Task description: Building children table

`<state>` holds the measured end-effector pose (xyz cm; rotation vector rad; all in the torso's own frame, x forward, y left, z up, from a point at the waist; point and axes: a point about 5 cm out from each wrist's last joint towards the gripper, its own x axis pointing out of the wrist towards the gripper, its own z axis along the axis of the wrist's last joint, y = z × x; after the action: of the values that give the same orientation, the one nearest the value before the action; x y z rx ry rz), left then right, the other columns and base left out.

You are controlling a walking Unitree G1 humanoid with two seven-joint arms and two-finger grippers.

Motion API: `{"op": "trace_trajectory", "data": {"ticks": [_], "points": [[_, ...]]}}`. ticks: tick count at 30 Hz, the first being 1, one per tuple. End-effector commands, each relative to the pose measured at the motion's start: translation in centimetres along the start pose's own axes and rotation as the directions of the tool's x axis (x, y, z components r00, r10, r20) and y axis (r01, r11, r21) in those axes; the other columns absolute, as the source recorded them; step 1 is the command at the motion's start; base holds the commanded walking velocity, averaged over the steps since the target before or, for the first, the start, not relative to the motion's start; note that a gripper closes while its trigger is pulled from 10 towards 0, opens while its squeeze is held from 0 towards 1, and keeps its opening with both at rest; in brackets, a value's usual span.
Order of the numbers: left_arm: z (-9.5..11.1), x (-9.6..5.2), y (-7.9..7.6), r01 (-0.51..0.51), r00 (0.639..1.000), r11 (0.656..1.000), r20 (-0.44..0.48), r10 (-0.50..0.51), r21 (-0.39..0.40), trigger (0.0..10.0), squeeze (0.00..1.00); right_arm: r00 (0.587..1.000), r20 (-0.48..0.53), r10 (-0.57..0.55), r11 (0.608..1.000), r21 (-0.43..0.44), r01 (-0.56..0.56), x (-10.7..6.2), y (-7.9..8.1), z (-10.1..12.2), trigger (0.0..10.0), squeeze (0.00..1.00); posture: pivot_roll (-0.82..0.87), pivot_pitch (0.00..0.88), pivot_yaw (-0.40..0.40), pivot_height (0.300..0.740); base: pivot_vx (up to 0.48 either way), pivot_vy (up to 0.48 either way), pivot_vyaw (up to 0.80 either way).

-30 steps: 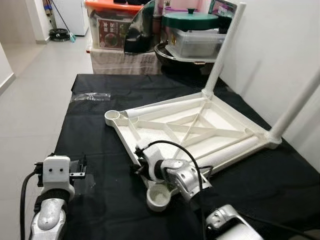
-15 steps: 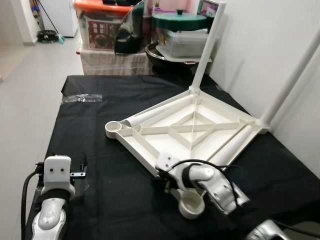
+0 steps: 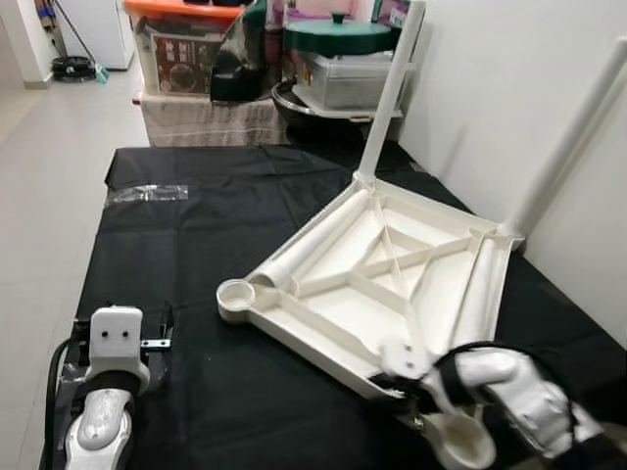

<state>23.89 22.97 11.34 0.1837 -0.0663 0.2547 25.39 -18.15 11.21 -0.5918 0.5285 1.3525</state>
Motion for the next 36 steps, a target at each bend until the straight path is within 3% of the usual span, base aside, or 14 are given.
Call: {"op": "trace_trajectory", "data": {"ticks": [1, 3, 5, 8, 13, 15, 24, 31, 33, 36], "points": [[-0.2, -0.1, -0.2, 0.014, 1.0, 1.0, -0.006, -0.014, 0.012, 10.0, 0.0, 0.985, 0.12, 0.126, 0.985, -0.134, -0.11, 0.8, 0.9, 2.9, 0.0, 0.0, 0.02, 0.0, -0.095, 0.74, 0.0, 0.0, 0.0], [-0.2, -0.1, -0.2, 0.014, 1.0, 1.0, -0.006, -0.014, 0.012, 10.0, 0.0, 0.985, 0.12, 0.126, 0.985, -0.134, -0.11, 0.8, 0.9, 2.9, 0.0, 0.0, 0.02, 0.0, -0.095, 0.74, 0.0, 0.0, 0.0], [-0.2, 0.0, -0.2, 0.019, 1.0, 1.0, -0.006, -0.019, 0.013, 10.0, 0.0, 0.984, 0.091, 0.156, 0.98, -0.138, -0.143, -1.2, 1.7, 1.8, 0.0, 0.0, 0.0, 0.0, -0.078, 0.74, 0.0, 0.0, 0.0], [-0.3, 0.1, -0.4, 0.026, 1.0, 1.0, -0.007, -0.026, 0.014, 10.0, 0.0, 0.982, 0.073, 0.175, 0.976, -0.141, -0.164, -2.7, 2.1, 1.2, 0.0, 0.0, 0.0, 0.0, -0.074, 0.74, 0.0, 0.0, 0.0], [-0.1, 0.4, -0.7, 0.041, 0.999, 0.999, 0.001, -0.041, 0.015, 10.0, 0.0, 0.976, 0.077, 0.202, 0.964, -0.192, -0.184, -2.8, 1.9, 1.1, 0.0, 0.0, 0.0, 0.0, -0.075, 0.74, 0.0, 0.0, 0.0], [0.0, 0.5, -0.6, 0.039, 0.999, 0.999, 0.006, -0.039, 0.016, 10.0, 0.0, 0.972, 0.032, 0.234, 0.949, -0.223, -0.221, -2.8, 1.7, 0.7, 0.0, 0.0, 0.02, 0.0, -0.077, 0.74, 0.0, 0.0, 0.0], [0.2, 0.7, -0.3, 0.028, 0.999, 0.999, 0.019, -0.029, 0.021, 10.0, 0.0, 0.948, -0.114, 0.296, 0.893, -0.321, -0.317, -3.0, -0.9, 0.4, 0.0, 0.0, 0.04, 0.0, -0.089, 0.74, 0.0, 0.0, 0.0], [0.2, 0.7, -0.4, 0.03, 0.999, 0.999, 0.021, -0.03, 0.021, 10.0, 0.0, 0.954, -0.158, 0.255, 0.893, -0.339, -0.295, -3.1, -2.1, 0.2, 0.0, 0.0, 0.04, 0.0, -0.093, 0.74, 0.0, 0.0, 0.0], [0.2, 0.8, -0.4, 0.029, 0.999, 0.999, 0.024, -0.029, 0.021, 10.0, 0.0, 0.957, -0.196, 0.214, 0.891, -0.362, -0.273, -3.7, -3.5, 0.0, 0.0, 0.0, 0.04, 0.0, -0.092, 0.74, 0.0, 0.0, 0.0], [0.2, 0.8, -0.4, 0.029, 0.999, 0.999, 0.024, -0.029, 0.021, 10.0, 0.0, 0.957, -0.202, 0.207, 0.889, -0.37, -0.271, -3.9, -4.0, 0.1, 0.0, 0.0, 0.04, 0.0, -0.091, 0.74, 0.0, 0.0, 0.0]]}}
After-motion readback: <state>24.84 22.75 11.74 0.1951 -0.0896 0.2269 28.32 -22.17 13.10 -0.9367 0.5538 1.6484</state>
